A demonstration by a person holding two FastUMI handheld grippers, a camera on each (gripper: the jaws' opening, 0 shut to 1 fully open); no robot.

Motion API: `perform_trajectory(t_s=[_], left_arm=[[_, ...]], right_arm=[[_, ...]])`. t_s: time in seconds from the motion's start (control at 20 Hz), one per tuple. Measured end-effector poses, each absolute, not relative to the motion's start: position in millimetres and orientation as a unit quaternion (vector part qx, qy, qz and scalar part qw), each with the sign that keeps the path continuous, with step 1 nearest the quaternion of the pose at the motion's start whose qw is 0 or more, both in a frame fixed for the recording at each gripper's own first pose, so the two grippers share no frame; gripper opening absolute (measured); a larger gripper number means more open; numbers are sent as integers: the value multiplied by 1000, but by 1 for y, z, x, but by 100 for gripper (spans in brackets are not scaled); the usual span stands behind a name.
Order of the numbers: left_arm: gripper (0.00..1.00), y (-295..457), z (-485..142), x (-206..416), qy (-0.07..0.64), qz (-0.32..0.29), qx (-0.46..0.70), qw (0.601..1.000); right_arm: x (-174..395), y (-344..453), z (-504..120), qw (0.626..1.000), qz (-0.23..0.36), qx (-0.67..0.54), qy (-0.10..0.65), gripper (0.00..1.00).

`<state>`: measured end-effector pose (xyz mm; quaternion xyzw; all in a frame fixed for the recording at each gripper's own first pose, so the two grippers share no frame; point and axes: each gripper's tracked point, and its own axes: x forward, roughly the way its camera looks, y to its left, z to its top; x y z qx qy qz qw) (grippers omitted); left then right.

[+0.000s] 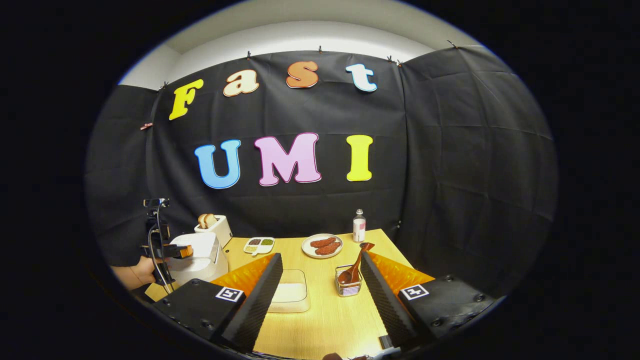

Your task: Close the left gripper, press the button to open the rice cooker; take a wooden spoon from the chopstick holder with the right hand, scoop a spoonful of rice and pour it into the rice cooker, then put the wooden spoon back into the chopstick holder.

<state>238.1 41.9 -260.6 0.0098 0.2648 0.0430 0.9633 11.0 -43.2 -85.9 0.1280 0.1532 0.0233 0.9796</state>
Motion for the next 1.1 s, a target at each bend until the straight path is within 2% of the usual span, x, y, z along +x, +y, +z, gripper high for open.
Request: perform_trajectory(t_s=[0.2,0.6,0.85,1.1], left_arm=[[99,37,-273,234,288,41,12,957],[99,35,-269,231,280,34,12,959],[94,39,-250,224,241,28,-16,970],[95,38,-216,204,195,11,-26,980]], right_arm=[[13,-42,-86,979,26,131,153,98],[4,-47,-82,980,24,130,150,98],[-1,-54,-83,979,21,137,152,98],[0,-52,-82,979,29,135,150,98]])
